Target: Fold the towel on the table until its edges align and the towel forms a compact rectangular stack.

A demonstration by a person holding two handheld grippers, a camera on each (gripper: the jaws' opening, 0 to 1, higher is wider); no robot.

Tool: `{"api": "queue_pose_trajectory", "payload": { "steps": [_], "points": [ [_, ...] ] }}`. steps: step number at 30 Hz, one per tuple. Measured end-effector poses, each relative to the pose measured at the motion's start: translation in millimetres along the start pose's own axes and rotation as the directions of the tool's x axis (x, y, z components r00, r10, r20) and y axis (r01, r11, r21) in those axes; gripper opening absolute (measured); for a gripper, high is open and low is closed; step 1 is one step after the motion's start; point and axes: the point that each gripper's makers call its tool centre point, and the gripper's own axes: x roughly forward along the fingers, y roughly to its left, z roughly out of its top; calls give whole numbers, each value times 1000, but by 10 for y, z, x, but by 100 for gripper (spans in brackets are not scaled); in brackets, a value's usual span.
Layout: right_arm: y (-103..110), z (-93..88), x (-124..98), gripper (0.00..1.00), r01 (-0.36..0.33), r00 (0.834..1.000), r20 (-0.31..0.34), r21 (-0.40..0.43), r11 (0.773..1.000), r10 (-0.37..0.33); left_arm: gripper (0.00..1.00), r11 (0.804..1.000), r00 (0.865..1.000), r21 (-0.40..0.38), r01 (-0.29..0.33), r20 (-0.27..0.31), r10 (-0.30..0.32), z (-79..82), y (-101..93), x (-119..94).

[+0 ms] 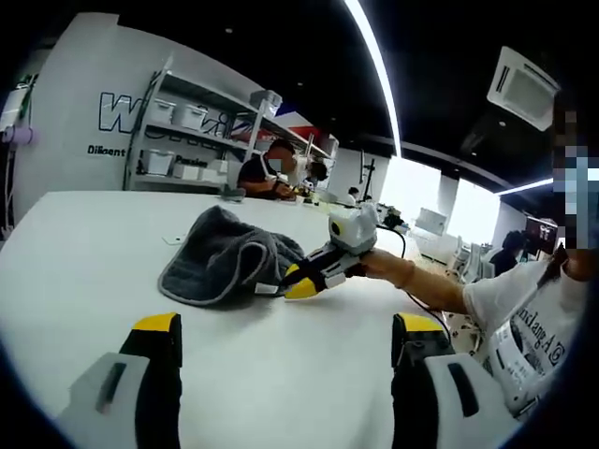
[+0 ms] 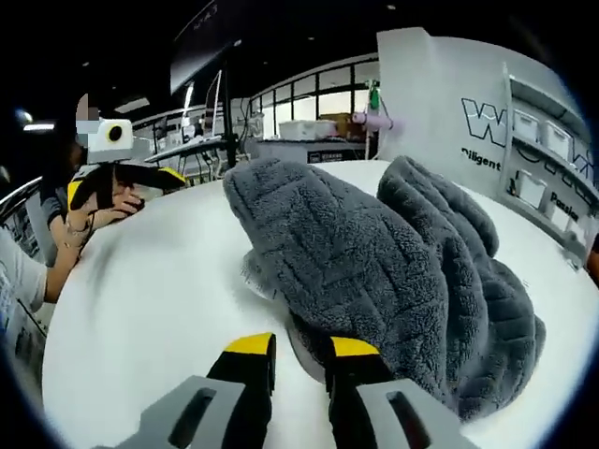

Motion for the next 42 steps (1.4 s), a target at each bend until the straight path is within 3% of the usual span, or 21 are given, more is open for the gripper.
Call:
{"api": "queue_pose_trajectory", "payload": {
  "steps": [6,12,21,30,42],
  "points": [
    [-62,-10,6,12,12,1000,-6,15,1000,-12,98,1000,1000,-4,-2,-9,2,-26,19,13],
    [-79,-16,23,4,30,999,-16,-38,999,-31,97,1000,1000,-9,-7,-8,7,-31,27,8],
    [65,14,-41,3,2,998,-62,-110,994,-8,97,1000,1000,-5,-2,-1,2,-15,5,-2],
    [140,189,-262,3,-2,999,-38,-145,989,-4,97,1000,1000,-1,0,3,0,13,15,-15],
    [80,447,-637,3,40,998,52,-161,986,-32,97,1000,1000,2,3,-5,-3,-4,0,-4]
  ]
}}
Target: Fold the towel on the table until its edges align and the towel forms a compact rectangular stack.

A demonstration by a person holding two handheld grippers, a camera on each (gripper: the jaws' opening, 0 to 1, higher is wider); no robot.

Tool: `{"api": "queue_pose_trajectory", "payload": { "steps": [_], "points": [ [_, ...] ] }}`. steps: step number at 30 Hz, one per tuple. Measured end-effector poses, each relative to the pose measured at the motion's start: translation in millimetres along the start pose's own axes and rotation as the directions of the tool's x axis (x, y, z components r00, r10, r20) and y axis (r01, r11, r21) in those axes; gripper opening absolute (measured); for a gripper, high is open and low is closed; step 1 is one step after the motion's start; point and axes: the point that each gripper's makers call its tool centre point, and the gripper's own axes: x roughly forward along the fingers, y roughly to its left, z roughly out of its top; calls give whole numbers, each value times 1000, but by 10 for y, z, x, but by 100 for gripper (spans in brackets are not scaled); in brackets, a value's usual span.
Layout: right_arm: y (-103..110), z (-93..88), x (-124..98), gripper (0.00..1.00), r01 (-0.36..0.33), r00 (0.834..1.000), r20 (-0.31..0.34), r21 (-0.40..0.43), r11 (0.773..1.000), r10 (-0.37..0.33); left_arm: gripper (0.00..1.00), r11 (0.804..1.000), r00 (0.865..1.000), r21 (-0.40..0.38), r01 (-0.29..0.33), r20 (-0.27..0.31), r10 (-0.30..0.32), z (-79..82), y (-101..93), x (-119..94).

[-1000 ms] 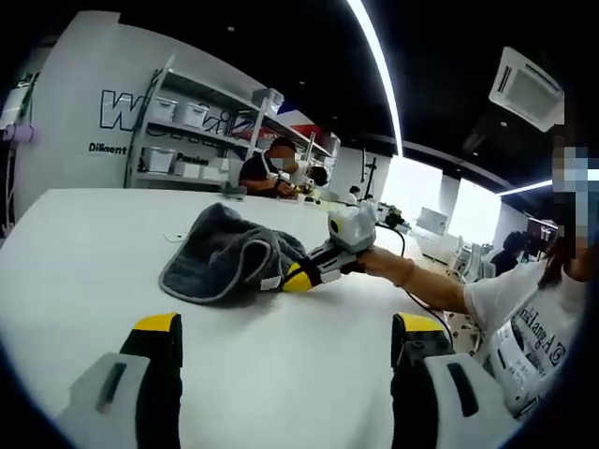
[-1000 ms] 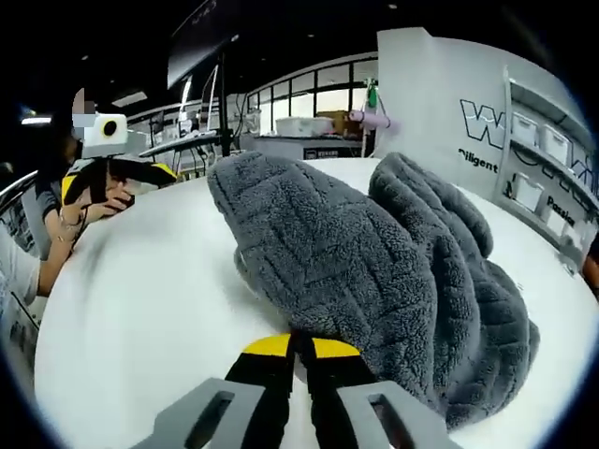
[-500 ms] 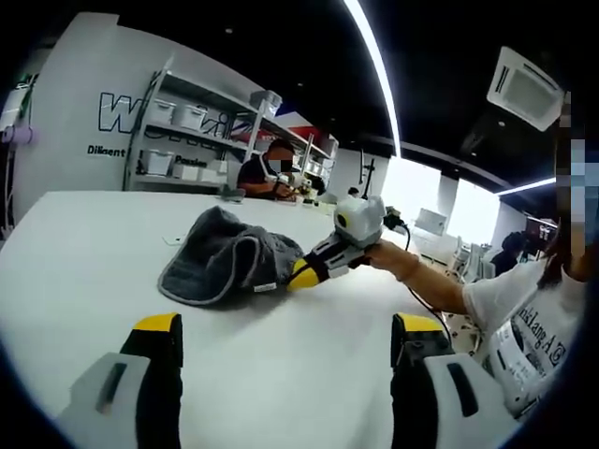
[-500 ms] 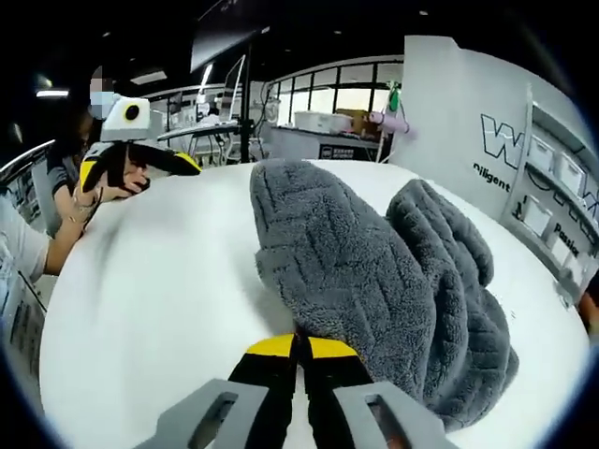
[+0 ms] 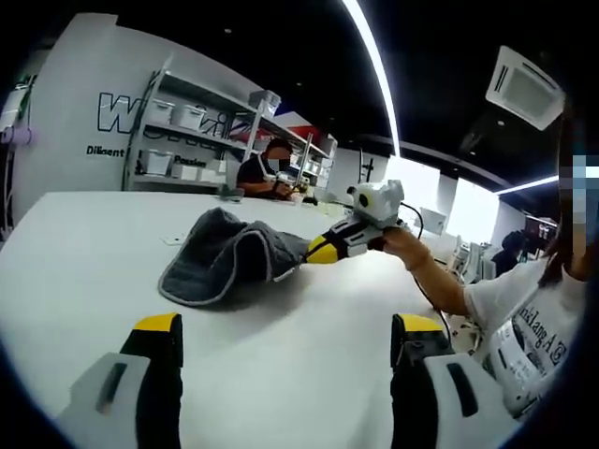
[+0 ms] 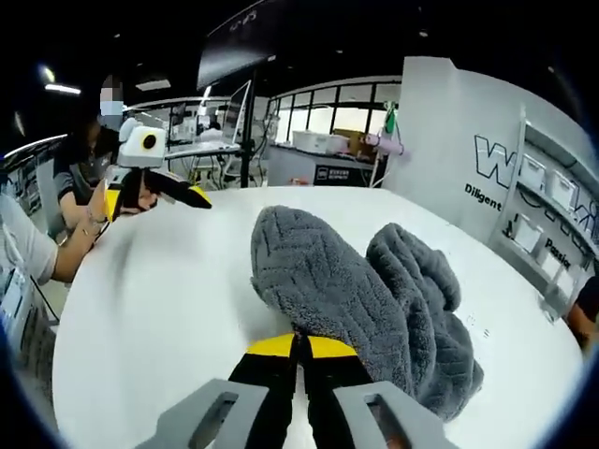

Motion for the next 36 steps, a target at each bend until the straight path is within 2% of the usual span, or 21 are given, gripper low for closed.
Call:
{"api": "queue_pose_trajectory", "payload": {
  "steps": [15,22,36],
  "points": [
    [-107,444,-448,3,94,988,131,-63,994,-85,97,1000,1000,3,2,-2,-2,4,-7,-1],
    [-113,551,-593,3,123,981,163,-78,989,-109,97,1000,1000,5,0,-1,0,-11,-27,-3],
    [-272,904,-1027,2,223,953,232,-110,969,-193,97,1000,1000,10,7,-1,-7,-1,-50,-16]
  ]
}}
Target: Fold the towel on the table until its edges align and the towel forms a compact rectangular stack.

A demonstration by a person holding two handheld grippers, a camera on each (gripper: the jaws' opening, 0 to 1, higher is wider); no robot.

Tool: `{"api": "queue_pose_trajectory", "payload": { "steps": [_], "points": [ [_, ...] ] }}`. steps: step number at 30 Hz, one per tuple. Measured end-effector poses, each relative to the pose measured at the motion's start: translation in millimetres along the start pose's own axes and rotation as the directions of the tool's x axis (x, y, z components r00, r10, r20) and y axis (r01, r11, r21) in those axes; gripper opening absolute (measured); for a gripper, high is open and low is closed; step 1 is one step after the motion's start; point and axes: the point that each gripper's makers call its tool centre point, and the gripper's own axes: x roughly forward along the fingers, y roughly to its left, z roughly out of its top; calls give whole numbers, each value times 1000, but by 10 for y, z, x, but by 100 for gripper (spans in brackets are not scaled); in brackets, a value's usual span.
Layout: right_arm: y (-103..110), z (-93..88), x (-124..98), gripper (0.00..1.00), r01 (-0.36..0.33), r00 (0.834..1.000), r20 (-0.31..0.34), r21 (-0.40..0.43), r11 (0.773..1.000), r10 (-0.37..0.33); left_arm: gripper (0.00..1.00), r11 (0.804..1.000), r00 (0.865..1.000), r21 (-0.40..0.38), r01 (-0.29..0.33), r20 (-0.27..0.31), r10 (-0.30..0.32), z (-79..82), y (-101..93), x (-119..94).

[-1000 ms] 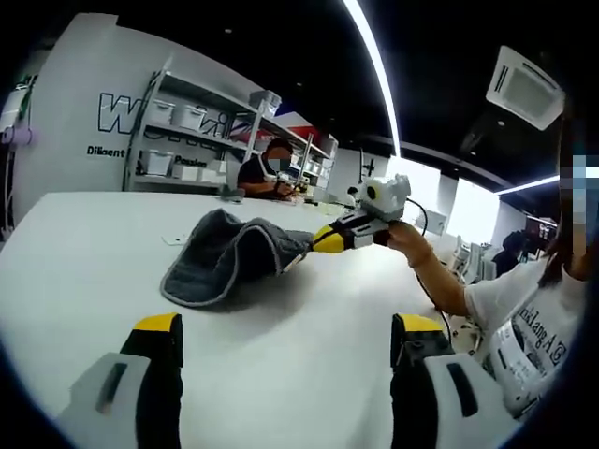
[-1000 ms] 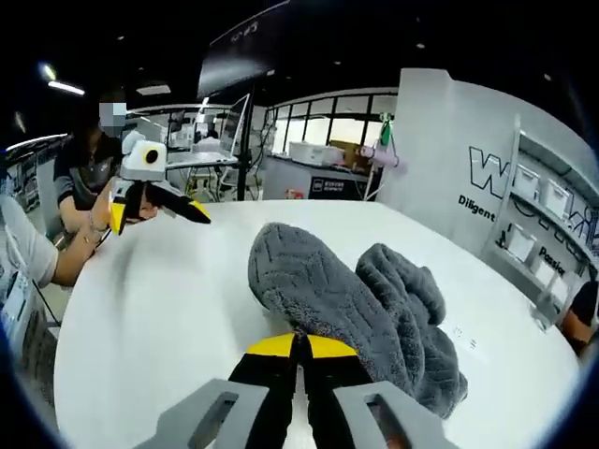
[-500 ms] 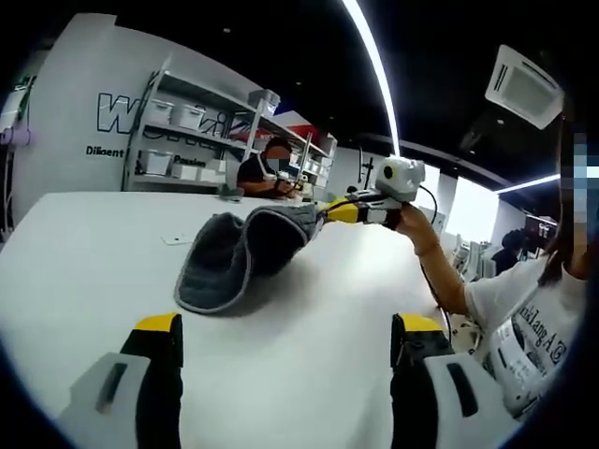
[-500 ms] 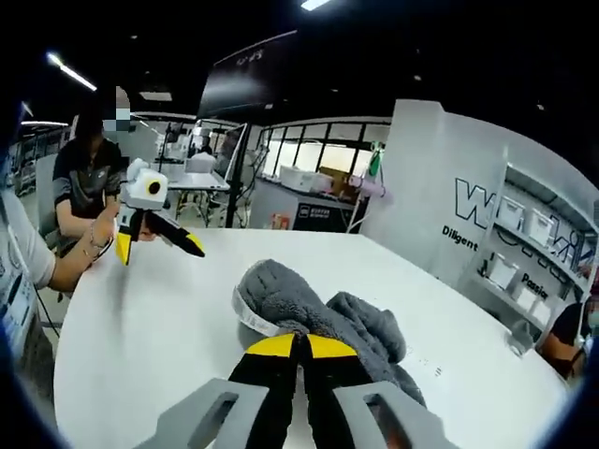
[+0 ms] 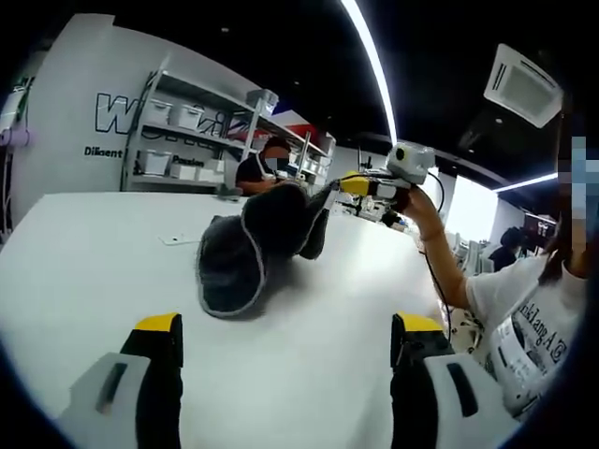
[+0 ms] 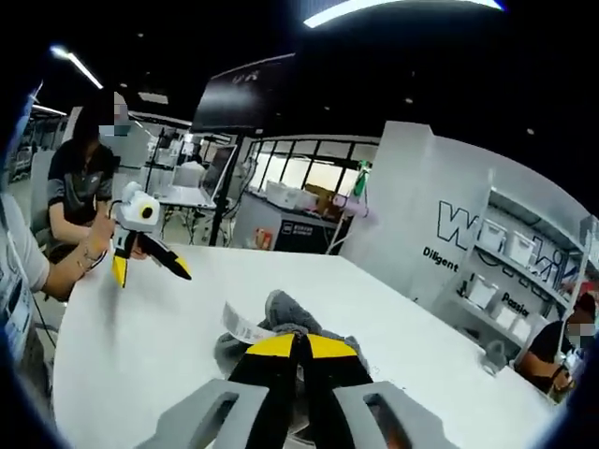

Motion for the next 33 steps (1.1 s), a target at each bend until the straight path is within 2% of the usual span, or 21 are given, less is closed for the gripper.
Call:
{"api": "queue_pose_trajectory", "payload": {
  "steps": [15,19,24,29,33],
  "points": [
    [-263,257,-395,2,108,991,76,-23,994,-106,97,1000,1000,1,1,-8,-1,-16,7,7],
    [-329,357,-502,2,136,985,113,-28,990,-132,97,1000,1000,2,-1,-10,1,-28,5,13],
    [-431,491,-662,2,190,967,178,-28,981,-182,97,1000,1000,1,-3,-12,3,-32,14,16],
    [-509,494,-777,2,221,957,194,-17,975,-214,97,1000,1000,3,-1,-13,1,-29,16,16],
    [-612,340,-897,2,252,953,174,6,968,-249,97,1000,1000,3,0,-13,0,-32,9,19]
  ]
}}
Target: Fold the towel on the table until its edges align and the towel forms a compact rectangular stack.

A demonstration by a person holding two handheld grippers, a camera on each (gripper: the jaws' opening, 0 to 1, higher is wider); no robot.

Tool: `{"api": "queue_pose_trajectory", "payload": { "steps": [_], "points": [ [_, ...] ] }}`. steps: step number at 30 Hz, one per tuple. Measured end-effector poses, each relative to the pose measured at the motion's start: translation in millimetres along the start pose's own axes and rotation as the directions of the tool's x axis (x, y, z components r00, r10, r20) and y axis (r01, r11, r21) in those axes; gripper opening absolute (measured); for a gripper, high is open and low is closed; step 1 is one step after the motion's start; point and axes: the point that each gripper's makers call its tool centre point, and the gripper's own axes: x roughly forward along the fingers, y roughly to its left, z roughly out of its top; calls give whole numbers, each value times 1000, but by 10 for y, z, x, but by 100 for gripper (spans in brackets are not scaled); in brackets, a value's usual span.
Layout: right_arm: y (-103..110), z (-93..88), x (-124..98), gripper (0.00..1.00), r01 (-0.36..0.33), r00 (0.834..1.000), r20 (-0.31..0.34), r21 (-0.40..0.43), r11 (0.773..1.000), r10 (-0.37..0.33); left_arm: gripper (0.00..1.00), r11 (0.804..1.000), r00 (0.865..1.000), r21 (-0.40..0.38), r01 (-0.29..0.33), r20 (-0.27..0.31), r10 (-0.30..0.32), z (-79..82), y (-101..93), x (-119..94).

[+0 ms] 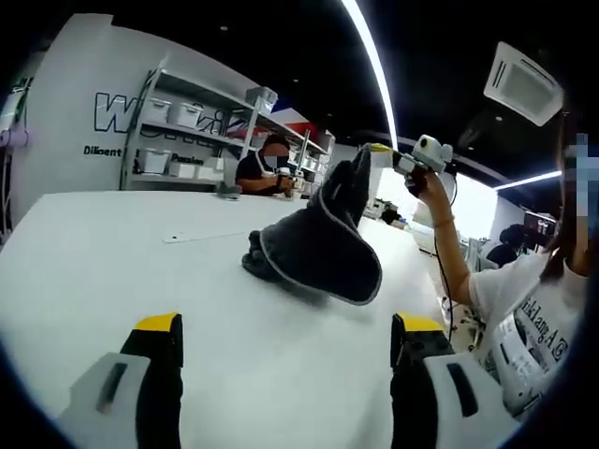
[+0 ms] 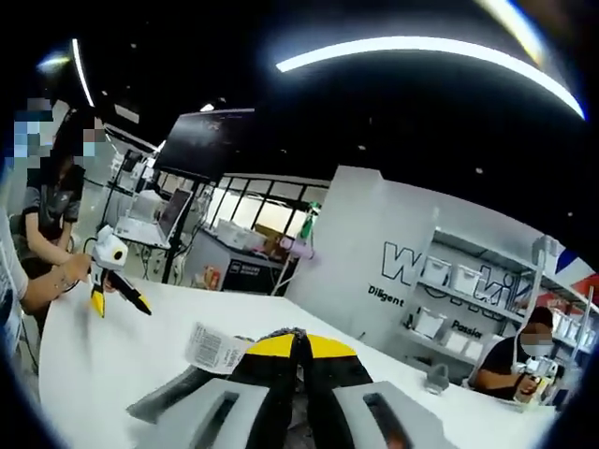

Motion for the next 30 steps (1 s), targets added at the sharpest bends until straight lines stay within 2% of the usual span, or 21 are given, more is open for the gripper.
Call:
{"api": "queue_pose_trajectory", "payload": {
  "steps": [11,21,25,30],
  "points": [
    [-228,-473,-293,3,65,996,-72,66,996,-61,97,1000,1000,-2,-5,-4,5,-10,16,6],
    [-374,-1237,-520,3,129,969,-228,132,983,-96,97,1000,1000,1,-1,-11,1,-16,10,16],
    [-402,-1597,-575,3,140,952,-295,175,975,-83,97,1000,1000,0,-2,-18,2,-28,22,21],
    [-384,-1954,-608,3,142,933,-356,219,965,-56,97,1000,1000,3,-1,-22,1,-40,12,19]
  ]
}}
